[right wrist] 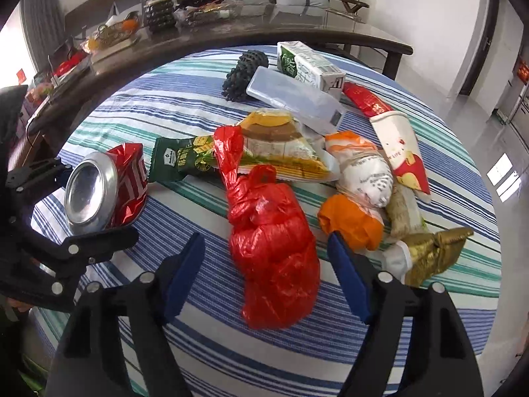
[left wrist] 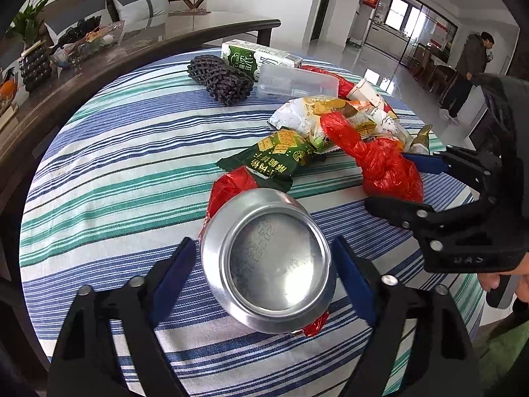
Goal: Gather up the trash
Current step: 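Grasp the red plastic bag with the right tool while the left tool lifts the can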
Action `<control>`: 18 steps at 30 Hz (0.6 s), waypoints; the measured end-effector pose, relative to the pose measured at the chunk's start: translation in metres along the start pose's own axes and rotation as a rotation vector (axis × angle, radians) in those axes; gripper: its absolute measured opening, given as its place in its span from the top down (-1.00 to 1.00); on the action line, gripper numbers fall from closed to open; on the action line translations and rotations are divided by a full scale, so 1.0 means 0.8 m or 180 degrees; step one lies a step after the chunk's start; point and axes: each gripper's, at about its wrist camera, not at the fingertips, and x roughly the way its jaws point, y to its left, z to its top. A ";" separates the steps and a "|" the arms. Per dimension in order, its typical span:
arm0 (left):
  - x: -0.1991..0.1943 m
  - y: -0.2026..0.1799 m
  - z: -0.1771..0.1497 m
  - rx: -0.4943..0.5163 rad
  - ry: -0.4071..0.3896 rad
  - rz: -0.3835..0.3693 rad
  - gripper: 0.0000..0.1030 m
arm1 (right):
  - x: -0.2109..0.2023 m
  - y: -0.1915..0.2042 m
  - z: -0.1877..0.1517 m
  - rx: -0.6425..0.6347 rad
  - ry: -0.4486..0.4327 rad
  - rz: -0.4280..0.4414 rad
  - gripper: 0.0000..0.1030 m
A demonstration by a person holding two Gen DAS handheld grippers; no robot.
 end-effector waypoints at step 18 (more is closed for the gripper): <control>-0.056 -0.089 -0.033 0.0362 -0.0082 -0.0494 -0.16 | -0.126 -0.057 -0.110 0.0958 -0.0279 0.0178 0.18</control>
